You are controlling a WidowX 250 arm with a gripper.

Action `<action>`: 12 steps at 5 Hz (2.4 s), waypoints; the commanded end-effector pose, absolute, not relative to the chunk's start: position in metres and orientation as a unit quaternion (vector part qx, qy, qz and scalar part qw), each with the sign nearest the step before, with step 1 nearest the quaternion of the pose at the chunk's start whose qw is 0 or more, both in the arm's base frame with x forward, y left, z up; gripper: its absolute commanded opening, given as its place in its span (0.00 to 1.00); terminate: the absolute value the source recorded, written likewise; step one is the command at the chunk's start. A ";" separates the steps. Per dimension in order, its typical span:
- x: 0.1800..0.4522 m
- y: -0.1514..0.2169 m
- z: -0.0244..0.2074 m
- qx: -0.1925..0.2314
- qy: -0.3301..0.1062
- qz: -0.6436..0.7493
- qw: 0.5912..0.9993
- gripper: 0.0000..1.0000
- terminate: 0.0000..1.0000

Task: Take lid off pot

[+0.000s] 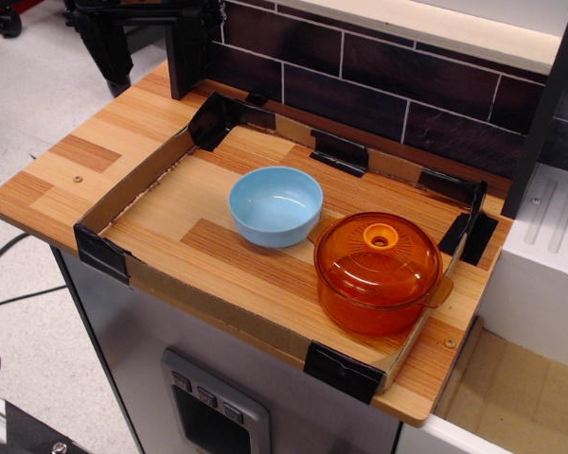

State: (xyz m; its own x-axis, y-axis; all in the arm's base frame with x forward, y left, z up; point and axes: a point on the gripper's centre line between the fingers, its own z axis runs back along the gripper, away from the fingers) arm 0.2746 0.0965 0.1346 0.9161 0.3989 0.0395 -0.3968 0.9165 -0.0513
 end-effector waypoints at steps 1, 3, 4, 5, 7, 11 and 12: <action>0.275 0.097 0.135 -0.021 -0.025 0.203 0.979 1.00 0.00; 0.273 0.025 0.137 -0.054 -0.028 0.200 0.978 1.00 0.00; 0.270 -0.007 0.142 -0.075 -0.003 0.187 0.979 1.00 0.00; 0.271 -0.035 0.136 -0.085 0.000 0.179 0.980 1.00 0.00; 0.285 -0.056 0.117 -0.076 -0.015 0.187 0.979 1.00 0.00; 0.290 -0.067 0.085 -0.059 -0.028 0.170 0.983 1.00 0.00; 0.284 -0.074 0.079 -0.054 -0.029 0.163 0.985 1.00 0.00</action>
